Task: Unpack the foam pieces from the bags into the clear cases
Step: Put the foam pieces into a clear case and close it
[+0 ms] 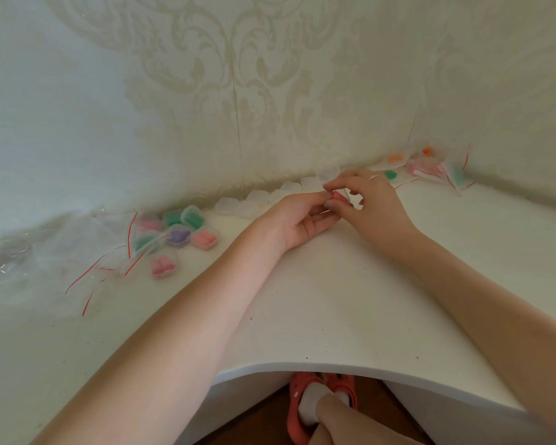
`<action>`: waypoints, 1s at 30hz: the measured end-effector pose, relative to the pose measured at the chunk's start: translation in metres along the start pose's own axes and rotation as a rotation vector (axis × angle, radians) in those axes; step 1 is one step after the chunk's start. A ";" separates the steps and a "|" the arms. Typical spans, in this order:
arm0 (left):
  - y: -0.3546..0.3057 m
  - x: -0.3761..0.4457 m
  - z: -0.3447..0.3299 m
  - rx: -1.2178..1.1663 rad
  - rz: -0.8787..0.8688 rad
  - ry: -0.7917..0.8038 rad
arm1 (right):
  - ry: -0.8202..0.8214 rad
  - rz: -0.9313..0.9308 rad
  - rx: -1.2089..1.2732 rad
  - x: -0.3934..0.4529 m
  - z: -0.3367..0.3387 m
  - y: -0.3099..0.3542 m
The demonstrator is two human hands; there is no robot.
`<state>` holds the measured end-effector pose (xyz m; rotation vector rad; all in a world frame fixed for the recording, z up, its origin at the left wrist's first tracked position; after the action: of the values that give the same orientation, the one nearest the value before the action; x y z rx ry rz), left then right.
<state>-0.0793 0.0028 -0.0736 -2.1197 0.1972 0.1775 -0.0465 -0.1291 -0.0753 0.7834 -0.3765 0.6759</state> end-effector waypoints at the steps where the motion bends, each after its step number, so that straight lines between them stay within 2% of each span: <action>1: 0.000 0.000 0.000 -0.005 0.000 -0.002 | -0.010 -0.010 0.002 0.001 0.000 0.001; 7: 0.001 0.001 -0.002 -0.017 -0.006 -0.013 | -0.070 -0.022 0.021 -0.001 0.003 0.006; 9: 0.001 0.000 -0.002 0.001 -0.003 -0.010 | -0.065 -0.054 0.084 -0.002 0.005 0.007; 15: -0.001 -0.001 -0.002 -0.022 -0.003 -0.039 | -0.203 -0.102 0.317 0.001 0.013 0.009; 19: -0.001 -0.002 -0.004 0.016 -0.012 -0.038 | -0.126 -0.055 0.230 -0.001 0.010 0.006; 23: -0.001 -0.001 -0.002 0.008 -0.019 -0.040 | -0.147 -0.043 0.118 -0.001 0.010 0.002; 30: -0.001 -0.003 -0.005 0.030 -0.035 -0.035 | -0.158 -0.081 0.072 -0.002 0.011 0.007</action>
<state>-0.0816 -0.0007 -0.0701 -2.0875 0.1414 0.1898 -0.0531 -0.1349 -0.0655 0.9187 -0.4629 0.5555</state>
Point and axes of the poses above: each hand's wrist, its own x-axis towards the middle knuckle, its own z-axis out of the back of the hand, y = z × x, the point moved 1 cm from there along x, towards the middle knuckle, and after that the axes turned 1 degree about y, right-handed, at the moved point
